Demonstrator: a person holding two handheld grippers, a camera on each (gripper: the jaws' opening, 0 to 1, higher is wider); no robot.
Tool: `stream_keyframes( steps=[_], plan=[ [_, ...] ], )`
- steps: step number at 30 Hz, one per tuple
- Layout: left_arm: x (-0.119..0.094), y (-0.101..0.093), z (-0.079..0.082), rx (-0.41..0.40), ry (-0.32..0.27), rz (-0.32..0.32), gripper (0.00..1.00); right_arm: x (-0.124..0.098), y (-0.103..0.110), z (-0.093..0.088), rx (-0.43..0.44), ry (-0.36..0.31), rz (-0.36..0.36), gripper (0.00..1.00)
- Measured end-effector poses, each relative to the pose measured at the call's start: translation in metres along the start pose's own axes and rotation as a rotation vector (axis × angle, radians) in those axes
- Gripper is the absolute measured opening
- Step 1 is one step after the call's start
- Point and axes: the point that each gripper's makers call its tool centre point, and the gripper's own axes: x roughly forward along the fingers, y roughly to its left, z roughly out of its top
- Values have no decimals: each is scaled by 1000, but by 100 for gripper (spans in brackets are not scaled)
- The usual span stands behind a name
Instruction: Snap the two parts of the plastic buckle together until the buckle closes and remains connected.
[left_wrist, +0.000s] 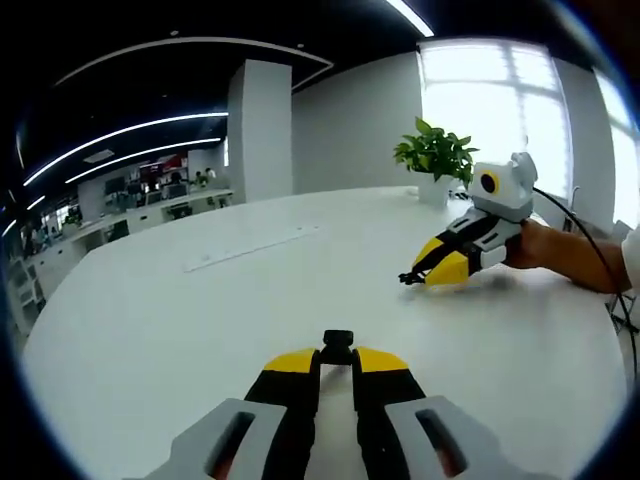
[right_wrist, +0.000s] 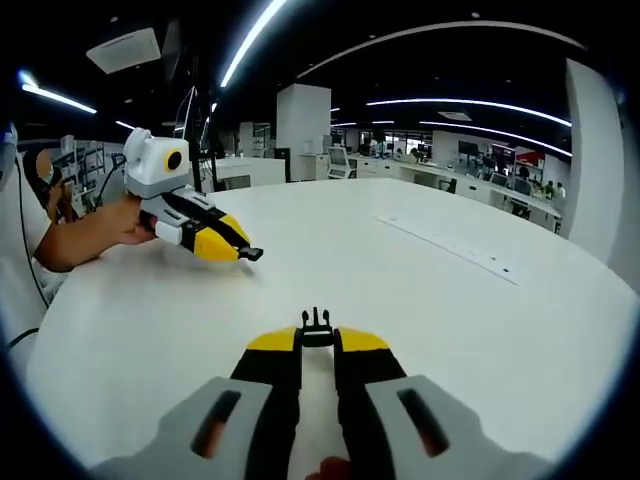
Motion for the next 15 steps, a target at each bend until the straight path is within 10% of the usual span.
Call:
stream_keyframes(
  steps=[15],
  plan=[
    [-18,-22,-5,33,4,-44,12,-19,20,-3,-18,4,14,13]
  ],
)
